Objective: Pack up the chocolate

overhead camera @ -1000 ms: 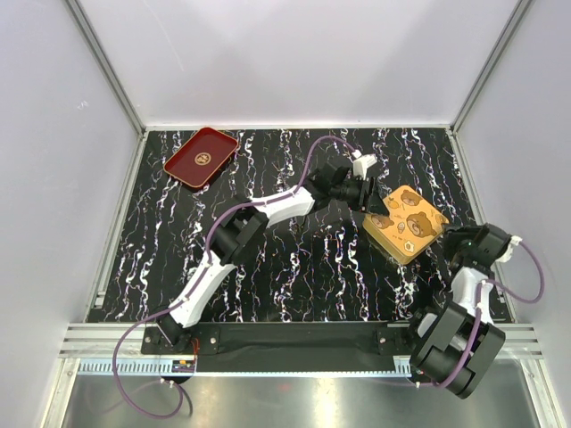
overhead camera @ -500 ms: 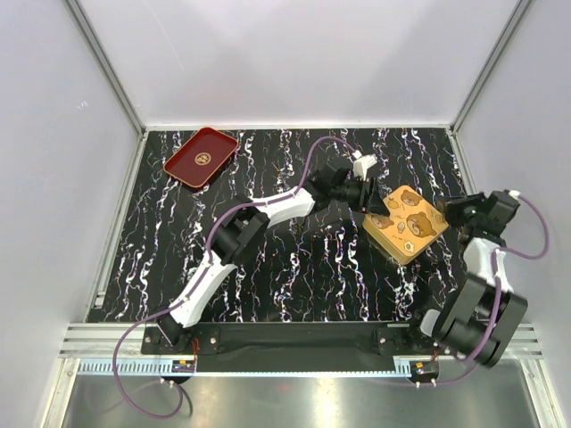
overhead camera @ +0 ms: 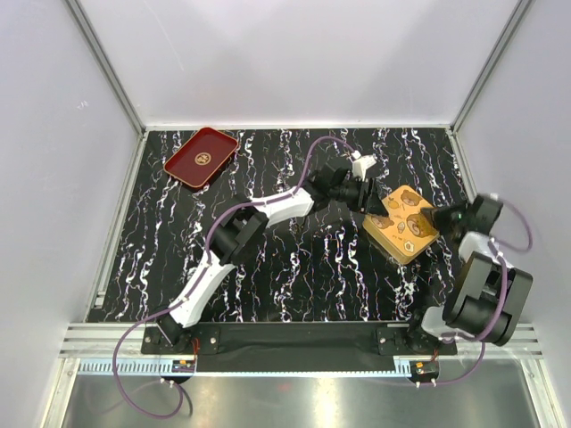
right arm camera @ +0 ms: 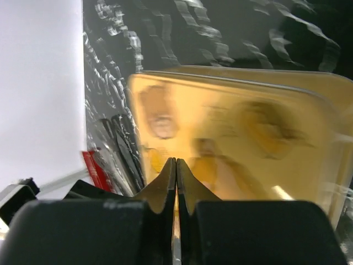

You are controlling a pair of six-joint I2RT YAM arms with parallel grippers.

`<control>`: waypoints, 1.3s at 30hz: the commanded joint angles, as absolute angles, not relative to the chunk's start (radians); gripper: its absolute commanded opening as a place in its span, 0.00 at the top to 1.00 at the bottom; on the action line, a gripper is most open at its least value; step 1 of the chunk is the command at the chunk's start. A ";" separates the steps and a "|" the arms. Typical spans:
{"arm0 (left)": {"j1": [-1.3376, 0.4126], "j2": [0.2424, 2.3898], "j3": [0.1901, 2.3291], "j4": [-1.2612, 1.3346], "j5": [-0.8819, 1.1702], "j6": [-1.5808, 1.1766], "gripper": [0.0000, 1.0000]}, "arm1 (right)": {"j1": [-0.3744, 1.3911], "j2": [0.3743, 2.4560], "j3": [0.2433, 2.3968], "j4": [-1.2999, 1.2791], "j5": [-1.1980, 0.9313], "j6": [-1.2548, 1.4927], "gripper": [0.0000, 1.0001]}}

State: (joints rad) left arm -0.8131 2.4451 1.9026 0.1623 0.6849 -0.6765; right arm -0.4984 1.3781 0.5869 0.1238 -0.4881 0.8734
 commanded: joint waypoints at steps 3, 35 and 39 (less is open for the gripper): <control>-0.773 2.144 1.839 -0.004 0.602 -0.543 0.39 | -0.245 1.299 0.981 -0.274 -0.224 0.622 0.95; -0.706 1.121 1.046 -0.238 0.054 -0.405 0.36 | 0.244 1.799 1.171 -0.563 0.175 0.380 0.81; -0.706 1.124 1.054 -0.264 0.044 -0.399 0.36 | 0.192 1.786 1.118 -0.543 0.192 0.391 0.81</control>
